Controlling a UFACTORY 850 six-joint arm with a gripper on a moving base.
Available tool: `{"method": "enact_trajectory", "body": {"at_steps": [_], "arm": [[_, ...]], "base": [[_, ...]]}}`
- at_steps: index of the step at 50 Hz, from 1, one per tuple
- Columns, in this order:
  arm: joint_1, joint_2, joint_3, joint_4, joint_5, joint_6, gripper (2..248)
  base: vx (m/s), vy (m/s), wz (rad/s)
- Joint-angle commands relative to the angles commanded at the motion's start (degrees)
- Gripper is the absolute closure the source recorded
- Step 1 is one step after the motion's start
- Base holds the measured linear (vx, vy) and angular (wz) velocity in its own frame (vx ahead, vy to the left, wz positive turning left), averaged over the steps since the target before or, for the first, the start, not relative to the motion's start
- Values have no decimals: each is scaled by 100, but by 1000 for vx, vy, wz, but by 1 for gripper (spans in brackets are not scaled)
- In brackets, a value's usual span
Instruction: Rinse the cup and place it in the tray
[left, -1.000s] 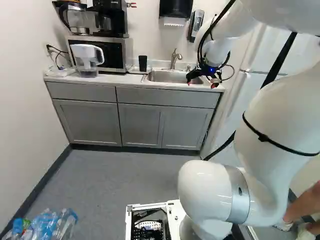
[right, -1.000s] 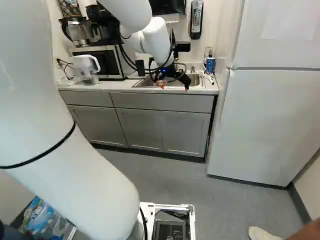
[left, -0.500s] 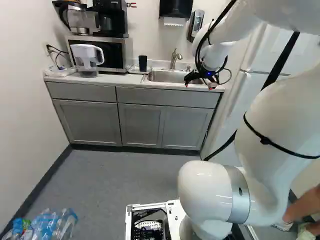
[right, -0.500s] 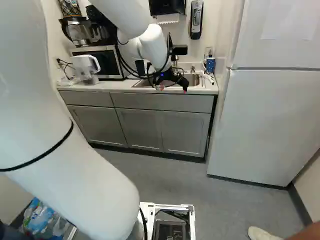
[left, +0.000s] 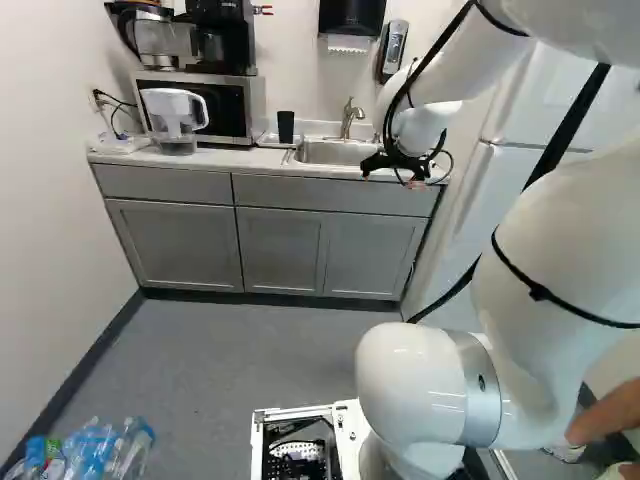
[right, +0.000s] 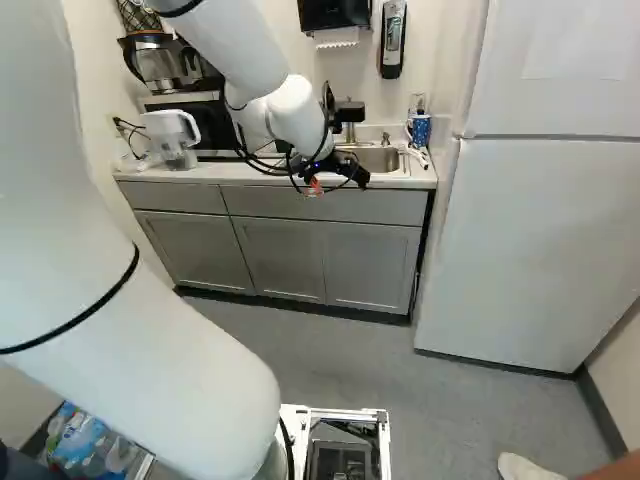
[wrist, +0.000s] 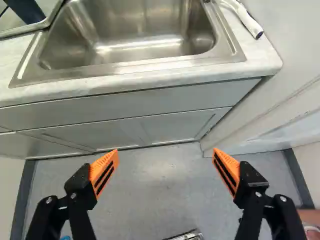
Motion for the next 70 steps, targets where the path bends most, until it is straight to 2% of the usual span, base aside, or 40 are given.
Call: {"method": "enact_trajectory", "body": {"at_steps": [20,55,70], "arm": [[255,204,762,-31,1063,18,3],[787,628,2349,-96,3280,55,3],[969,774,2893,-118,4040,68,3]], "base": [[0,0,0],[0,0,0],[0,0,0]]}}
